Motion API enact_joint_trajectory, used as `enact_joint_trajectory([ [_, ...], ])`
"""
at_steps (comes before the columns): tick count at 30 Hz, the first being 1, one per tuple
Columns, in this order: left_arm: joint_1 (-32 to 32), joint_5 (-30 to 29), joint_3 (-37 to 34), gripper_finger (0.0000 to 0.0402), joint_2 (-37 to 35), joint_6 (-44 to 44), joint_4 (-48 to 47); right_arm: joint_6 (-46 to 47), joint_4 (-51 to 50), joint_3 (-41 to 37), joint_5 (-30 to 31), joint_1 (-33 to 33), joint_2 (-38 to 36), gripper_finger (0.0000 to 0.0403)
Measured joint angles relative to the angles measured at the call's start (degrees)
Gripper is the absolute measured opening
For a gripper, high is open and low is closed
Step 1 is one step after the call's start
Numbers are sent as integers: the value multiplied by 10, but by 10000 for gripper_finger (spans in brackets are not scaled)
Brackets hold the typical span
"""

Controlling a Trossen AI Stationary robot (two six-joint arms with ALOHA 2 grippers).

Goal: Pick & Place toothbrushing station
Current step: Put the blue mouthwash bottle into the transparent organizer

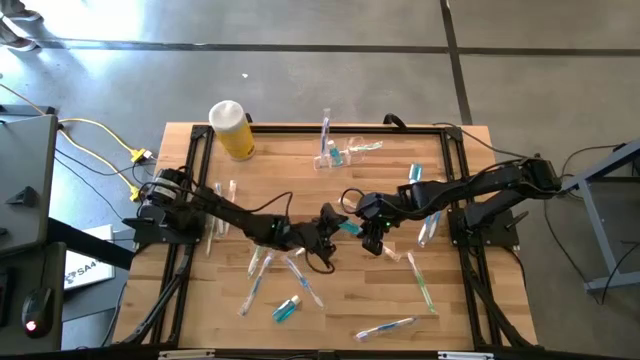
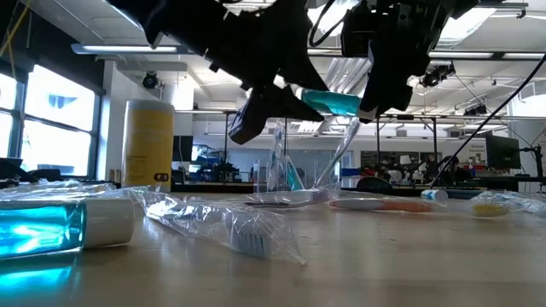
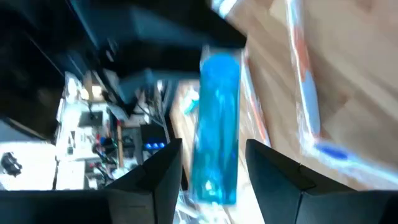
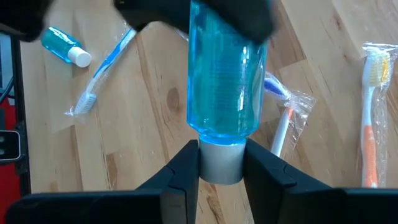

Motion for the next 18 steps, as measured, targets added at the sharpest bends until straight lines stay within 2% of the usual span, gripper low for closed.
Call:
enact_joint_trajectory([
  [7, 1, 0, 0, 162, 0, -27, -8, 0, 0, 0, 0, 0, 0, 86],
  [10, 2, 1, 0, 133, 0, -27, -7, 0, 0, 0, 0, 0, 0, 91],
  [14, 2, 0, 0, 76, 0, -27, -8, 0, -1, 0, -1, 0, 0, 95],
  [18, 2, 0, 0, 72, 0, -27, -8, 0, -1, 0, -2, 0, 0, 98],
])
